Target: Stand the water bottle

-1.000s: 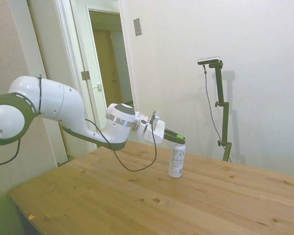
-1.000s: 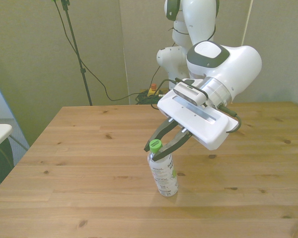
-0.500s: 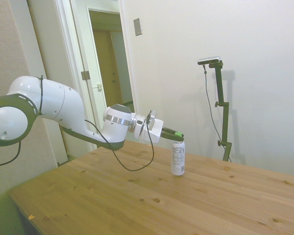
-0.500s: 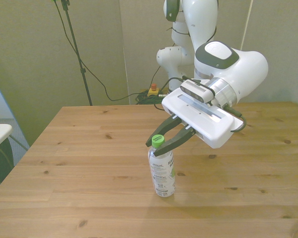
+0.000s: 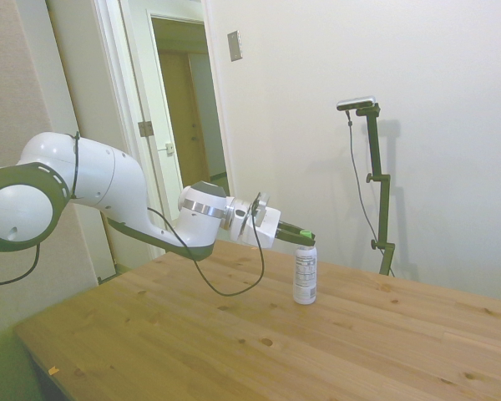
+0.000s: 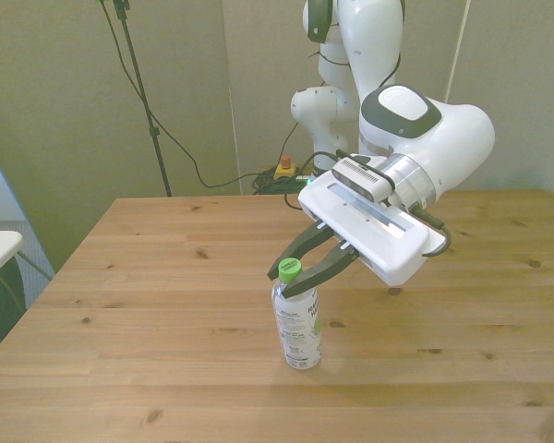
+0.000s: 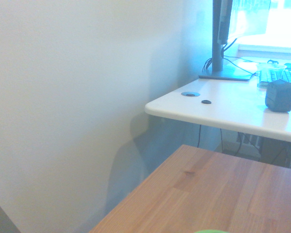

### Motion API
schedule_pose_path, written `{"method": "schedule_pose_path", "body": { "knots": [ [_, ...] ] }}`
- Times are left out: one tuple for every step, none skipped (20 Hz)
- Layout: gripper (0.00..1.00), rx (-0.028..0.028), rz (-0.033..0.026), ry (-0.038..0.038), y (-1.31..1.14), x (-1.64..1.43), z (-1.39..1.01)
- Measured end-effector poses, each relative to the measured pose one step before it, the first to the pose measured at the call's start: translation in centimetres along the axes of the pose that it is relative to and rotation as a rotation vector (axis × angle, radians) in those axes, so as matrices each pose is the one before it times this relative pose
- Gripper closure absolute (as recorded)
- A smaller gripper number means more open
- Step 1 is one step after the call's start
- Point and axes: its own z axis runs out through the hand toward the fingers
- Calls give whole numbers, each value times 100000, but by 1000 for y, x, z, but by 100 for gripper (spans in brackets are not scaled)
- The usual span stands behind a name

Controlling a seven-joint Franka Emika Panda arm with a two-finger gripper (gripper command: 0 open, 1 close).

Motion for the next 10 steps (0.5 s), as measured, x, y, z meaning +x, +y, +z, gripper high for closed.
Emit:
{"method": "schedule_pose_path", "body": {
  "knots": [
    [0,-47,56,51,7,29,40],
    [0,-28,25,30,4,19,25],
    [0,-22,16,19,3,13,18],
    [0,-16,10,-7,2,3,7],
    [0,-34,13,-27,7,0,10],
    [0,-53,22,-1,10,12,27],
    [0,-85,34,-19,17,14,38],
    [0,-185,-7,-137,58,-39,21],
    [0,-97,-64,-186,53,-83,-13],
    [0,-26,9,-217,5,-71,-64]
  ]
}}
